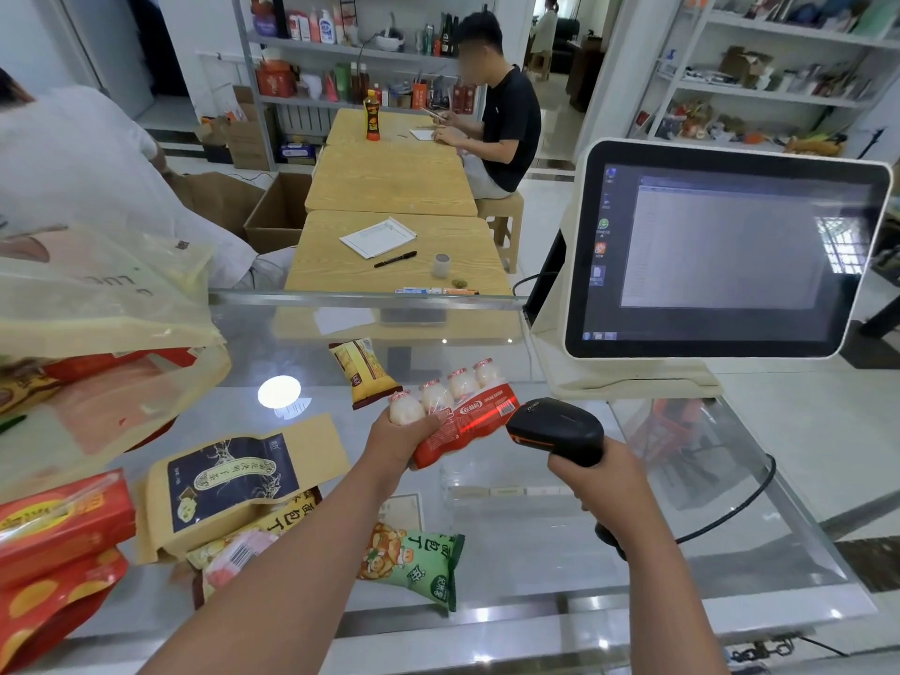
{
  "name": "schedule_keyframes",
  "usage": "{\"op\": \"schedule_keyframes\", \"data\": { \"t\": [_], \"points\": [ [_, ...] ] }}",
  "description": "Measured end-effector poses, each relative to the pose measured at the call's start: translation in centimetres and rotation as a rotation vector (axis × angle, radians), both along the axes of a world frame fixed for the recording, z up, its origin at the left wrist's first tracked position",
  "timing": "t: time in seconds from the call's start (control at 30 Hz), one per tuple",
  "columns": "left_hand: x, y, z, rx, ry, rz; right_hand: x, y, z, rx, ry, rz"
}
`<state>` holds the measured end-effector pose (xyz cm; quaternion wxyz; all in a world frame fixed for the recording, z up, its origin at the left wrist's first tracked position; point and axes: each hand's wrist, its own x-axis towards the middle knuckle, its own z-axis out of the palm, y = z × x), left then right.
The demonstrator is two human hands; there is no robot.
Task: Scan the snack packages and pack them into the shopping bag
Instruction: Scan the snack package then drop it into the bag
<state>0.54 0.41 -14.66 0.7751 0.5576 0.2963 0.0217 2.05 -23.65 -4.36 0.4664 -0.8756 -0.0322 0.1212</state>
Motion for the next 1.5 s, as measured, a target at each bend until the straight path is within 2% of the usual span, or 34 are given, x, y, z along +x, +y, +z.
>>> {"op": "schedule_keyframes", "data": {
  "t": [0.47, 0.93, 1.5],
  "points": [
    [0.09, -0.13, 0.11, 0.008, 0.002, 0.014, -0.26, -0.20, 0.12, -0.047, 0.012, 0.057],
    [-0.05, 0.00, -0.11, -0.007, -0.015, -0.002, -0.09, -0.28, -0.17, 0.021, -0.004, -0.025],
    [-0.23, -0.08, 0.44, -0.001, -0.006, -0.013, 0.08, -0.14, -0.15, -0.002, -0.050, -0.072]
  ]
}}
